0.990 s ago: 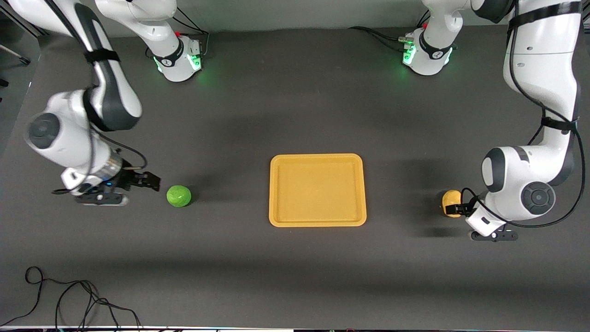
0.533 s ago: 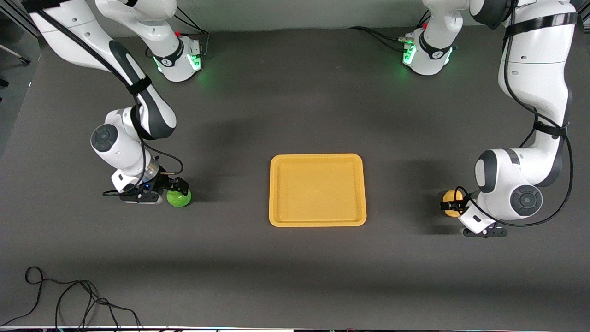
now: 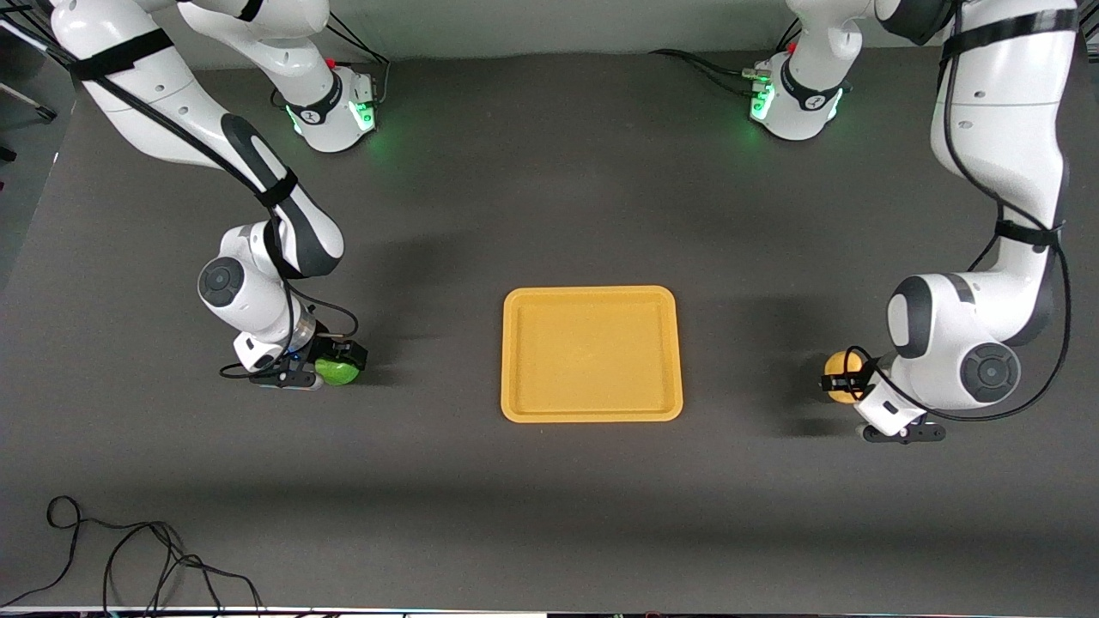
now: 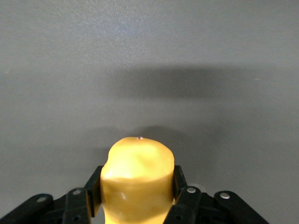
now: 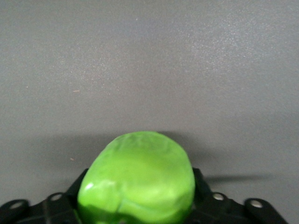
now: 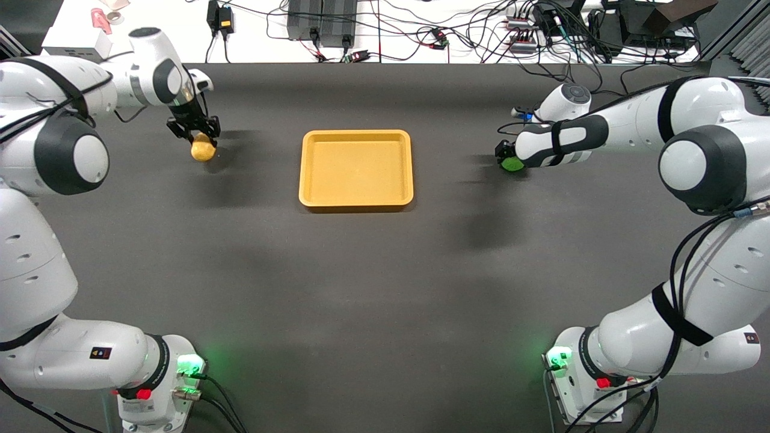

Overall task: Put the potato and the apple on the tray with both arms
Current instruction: 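Close the left gripper on the potato while the right gripper grips the apple, then carry the potato onto the tray with the left gripper and release it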

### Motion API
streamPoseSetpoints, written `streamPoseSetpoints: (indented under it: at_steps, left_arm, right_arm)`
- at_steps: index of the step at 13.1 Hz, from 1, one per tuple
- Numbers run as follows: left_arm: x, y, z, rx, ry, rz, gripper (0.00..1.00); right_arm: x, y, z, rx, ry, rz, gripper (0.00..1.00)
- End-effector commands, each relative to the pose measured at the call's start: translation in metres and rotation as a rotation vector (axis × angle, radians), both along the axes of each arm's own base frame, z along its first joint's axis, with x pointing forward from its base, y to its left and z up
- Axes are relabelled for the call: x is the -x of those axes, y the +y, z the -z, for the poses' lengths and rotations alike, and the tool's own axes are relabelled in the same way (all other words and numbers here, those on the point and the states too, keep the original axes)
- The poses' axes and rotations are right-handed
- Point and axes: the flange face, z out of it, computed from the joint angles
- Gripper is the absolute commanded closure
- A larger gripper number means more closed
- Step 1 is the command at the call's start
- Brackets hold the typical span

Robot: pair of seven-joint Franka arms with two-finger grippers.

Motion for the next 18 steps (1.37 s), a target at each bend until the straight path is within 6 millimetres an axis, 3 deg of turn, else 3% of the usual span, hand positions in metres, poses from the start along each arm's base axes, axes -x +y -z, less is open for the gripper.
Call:
streamPoseSetpoints:
  at_steps: [1,3,6,8,10,12,13,18]
  left_arm:
    - [0.017,-0.041,-0.090,0.066,0.021,-0.025,0.71]
    - [0.031,-0.105,-0.120,0.083,0.035,-0.076,0.71]
    - [0.048,-0.214,-0.115,0.061,-0.009,-0.140,0.71]
    - [0.056,-0.270,-0.095,0.061,-0.075,-0.196,0.71]
    - [0.068,-0.312,-0.061,0.060,-0.100,-0.211,0.70]
    - [0.072,-0.327,-0.024,0.042,-0.107,-0.229,0.66]
    - [0.078,-0.338,-0.007,0.029,-0.109,-0.219,0.65]
    - [0.084,-0.340,0.025,-0.022,-0.107,-0.182,0.60]
  right_arm:
    - [-0.023,0.003,-0.028,0.005,0.014,0.012,0.57]
    - [-0.039,0.002,-0.075,0.026,0.083,0.007,0.70]
    - [-0.055,0.000,-0.140,0.045,0.131,0.005,0.70]
    - [-0.068,-0.002,-0.173,0.051,0.157,0.004,0.70]
    - [-0.076,0.001,-0.207,0.044,0.189,0.011,0.70]
    - [-0.082,0.014,-0.232,0.034,0.180,-0.006,0.71]
    - [-0.083,0.014,-0.235,0.033,0.174,-0.006,0.71]
    - [-0.084,0.016,-0.230,0.033,0.182,-0.008,0.71]
